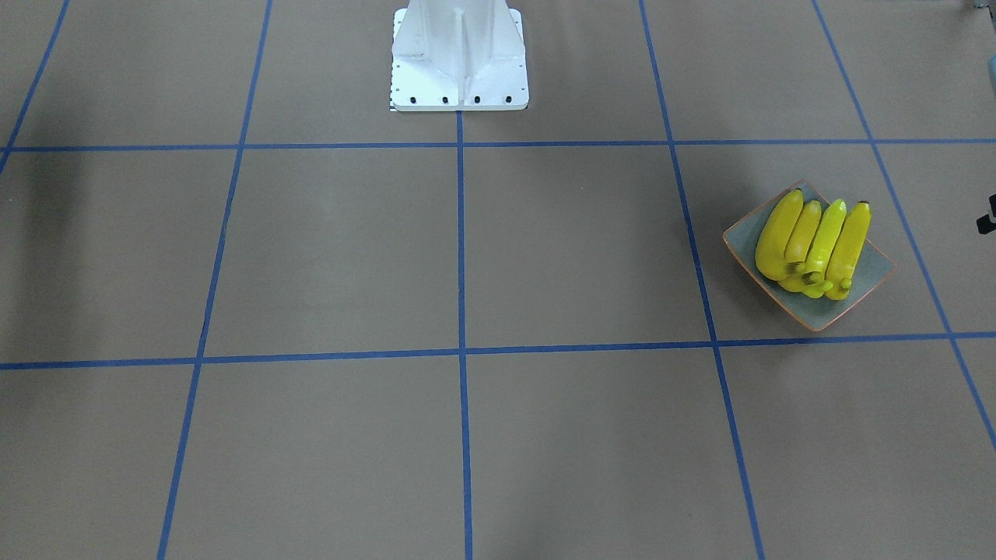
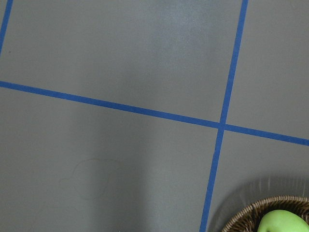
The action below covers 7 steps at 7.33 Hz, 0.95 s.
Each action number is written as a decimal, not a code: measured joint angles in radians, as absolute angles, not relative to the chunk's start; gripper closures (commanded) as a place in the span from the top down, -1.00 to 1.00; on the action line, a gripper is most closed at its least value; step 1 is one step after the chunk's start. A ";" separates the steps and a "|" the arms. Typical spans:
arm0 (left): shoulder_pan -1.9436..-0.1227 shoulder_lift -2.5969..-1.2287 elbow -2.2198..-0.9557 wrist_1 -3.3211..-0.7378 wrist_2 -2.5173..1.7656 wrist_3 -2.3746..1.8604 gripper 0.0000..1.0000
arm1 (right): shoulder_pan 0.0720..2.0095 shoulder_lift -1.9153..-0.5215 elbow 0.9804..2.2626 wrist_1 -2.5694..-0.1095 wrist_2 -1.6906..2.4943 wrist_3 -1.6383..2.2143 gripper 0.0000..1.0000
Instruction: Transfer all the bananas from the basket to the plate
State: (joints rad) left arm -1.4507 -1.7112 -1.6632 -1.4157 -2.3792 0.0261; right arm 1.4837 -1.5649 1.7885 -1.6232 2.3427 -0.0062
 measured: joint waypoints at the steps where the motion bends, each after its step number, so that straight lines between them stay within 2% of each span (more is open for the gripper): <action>1: -1.450 -1.712 -1.665 -1.416 -2.379 0.026 1.00 | 1.483 -1.565 1.787 -1.623 2.341 -0.006 1.00; 7: -1.450 -1.713 -1.706 -1.417 -2.379 0.029 1.00 | 1.484 -1.566 1.790 -1.621 2.341 -0.006 1.00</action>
